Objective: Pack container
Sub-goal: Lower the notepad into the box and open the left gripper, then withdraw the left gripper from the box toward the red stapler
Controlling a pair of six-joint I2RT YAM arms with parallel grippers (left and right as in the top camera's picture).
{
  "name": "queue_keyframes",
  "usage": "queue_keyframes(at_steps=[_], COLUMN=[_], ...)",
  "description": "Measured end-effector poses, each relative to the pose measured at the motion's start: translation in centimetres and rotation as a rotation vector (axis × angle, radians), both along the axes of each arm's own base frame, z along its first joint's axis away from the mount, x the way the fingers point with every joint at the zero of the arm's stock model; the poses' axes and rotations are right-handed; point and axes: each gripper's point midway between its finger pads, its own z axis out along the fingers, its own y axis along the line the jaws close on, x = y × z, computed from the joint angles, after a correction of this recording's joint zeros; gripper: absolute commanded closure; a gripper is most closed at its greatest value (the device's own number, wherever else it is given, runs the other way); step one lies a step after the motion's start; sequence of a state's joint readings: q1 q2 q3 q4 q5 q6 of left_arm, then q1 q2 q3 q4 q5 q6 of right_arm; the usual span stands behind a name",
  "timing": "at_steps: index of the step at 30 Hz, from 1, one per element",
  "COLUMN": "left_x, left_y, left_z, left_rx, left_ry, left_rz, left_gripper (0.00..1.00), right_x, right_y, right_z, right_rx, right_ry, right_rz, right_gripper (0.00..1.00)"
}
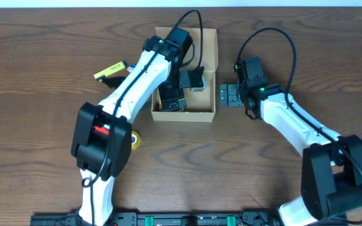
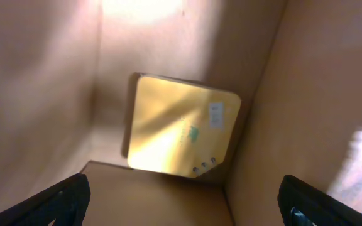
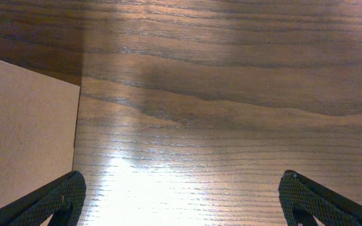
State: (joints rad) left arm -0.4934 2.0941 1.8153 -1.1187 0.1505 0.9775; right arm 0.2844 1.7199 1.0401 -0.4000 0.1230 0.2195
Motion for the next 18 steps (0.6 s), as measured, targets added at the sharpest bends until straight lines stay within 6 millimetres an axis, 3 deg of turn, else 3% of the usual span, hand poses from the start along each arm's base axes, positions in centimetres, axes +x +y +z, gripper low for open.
queue_keyframes(at_steps=[4, 9, 10, 13, 18], left_x=[0.4, 0.4, 0.2, 0.0, 0.5], left_y=[-0.3, 0.8, 1.6, 4.5, 10.3], left_z=[4.7, 13.4, 15.3, 18.4, 20.2], left_rx=[-0.060, -0.149, -0.159, -0.157, -0.158], left_ry=[-0.102, -0.298, -0.343, -0.421, -0.459], left_rz=[0.026, 0.128, 0.179, 0.353, 0.770], left_gripper=[0.03, 0.03, 0.03, 0.03, 0.02], right_x=[0.0, 0.0, 0.0, 0.0, 0.0], right_y=[0.0, 0.0, 0.0, 0.0, 0.0], right_z=[0.0, 0.0, 0.0, 0.0, 0.0], right_rx=[0.000, 0.000, 0.000, 0.000, 0.000], right_ry=[0.000, 0.000, 0.000, 0.000, 0.000], right_rz=[0.000, 0.000, 0.000, 0.000, 0.000], right_gripper=[0.01, 0.01, 0.01, 0.01, 0.01])
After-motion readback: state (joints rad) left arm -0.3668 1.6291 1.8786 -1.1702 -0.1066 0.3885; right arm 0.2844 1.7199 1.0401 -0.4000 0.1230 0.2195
